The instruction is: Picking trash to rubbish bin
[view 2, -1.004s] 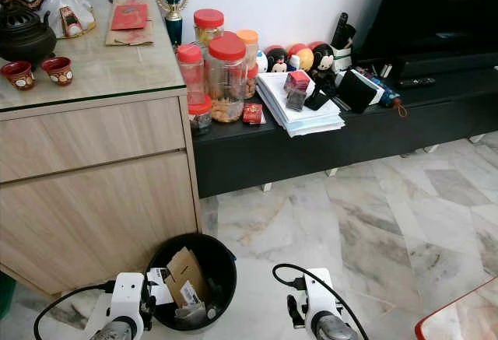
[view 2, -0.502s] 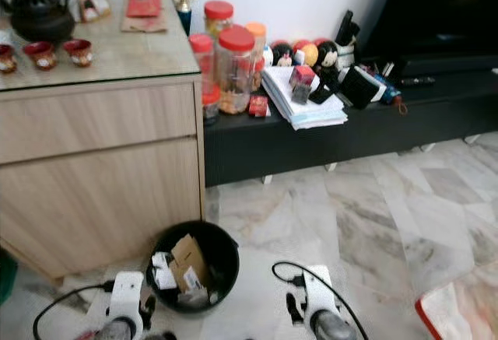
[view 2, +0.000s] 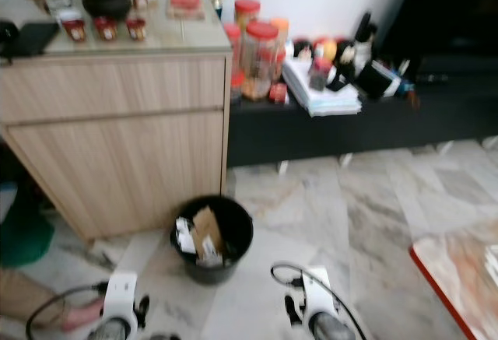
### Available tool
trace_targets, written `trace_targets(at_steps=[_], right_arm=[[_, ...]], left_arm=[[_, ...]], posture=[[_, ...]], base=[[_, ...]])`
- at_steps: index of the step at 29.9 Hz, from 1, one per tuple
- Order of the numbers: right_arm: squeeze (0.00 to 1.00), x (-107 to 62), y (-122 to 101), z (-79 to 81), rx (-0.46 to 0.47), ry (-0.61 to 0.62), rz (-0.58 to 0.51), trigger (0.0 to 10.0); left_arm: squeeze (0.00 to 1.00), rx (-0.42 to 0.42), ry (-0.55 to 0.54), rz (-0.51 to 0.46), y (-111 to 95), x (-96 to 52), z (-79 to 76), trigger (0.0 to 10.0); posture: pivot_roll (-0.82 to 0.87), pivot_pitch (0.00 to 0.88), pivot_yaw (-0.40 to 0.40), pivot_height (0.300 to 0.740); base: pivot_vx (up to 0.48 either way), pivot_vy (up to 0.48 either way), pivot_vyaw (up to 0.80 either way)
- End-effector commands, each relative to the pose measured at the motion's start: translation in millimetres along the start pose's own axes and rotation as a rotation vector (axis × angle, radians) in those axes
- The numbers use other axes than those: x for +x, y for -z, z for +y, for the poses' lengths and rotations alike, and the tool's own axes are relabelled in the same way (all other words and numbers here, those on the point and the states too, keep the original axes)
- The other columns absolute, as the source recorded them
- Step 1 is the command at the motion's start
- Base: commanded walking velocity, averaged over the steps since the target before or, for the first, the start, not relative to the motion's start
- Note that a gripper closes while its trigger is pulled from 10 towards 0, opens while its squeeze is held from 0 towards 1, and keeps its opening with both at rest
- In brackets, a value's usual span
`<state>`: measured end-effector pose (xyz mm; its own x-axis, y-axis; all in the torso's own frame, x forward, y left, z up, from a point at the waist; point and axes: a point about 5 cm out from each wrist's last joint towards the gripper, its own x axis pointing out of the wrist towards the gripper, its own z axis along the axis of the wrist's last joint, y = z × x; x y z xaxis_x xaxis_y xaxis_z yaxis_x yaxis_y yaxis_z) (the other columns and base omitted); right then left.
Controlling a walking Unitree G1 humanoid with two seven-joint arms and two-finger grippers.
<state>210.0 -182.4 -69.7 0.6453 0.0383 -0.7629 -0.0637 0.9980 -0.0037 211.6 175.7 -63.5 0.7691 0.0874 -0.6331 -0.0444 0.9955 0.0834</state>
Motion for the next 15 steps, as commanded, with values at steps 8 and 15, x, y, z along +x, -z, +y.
trace_targets(at_steps=[8,15], right_arm=[[0.00,-1.8,5.9,-5.9,0.029,0.022,0.017,10.0],[0.00,-1.7,6.9,-5.2,0.024,0.018,0.030,10.0]], left_arm=[[0.00,0.007,0.001,0.037,8.9,-2.7,-3.8,10.0],[0.00,0.007,0.001,0.033,8.4,-2.6,-3.9,10.0]], posture=[[0.04,0.078,-0.107,0.740],[0.04,0.078,-0.107,0.740]], base=[[-0.036,0.000,0.00],[0.000,0.000,-0.50]])
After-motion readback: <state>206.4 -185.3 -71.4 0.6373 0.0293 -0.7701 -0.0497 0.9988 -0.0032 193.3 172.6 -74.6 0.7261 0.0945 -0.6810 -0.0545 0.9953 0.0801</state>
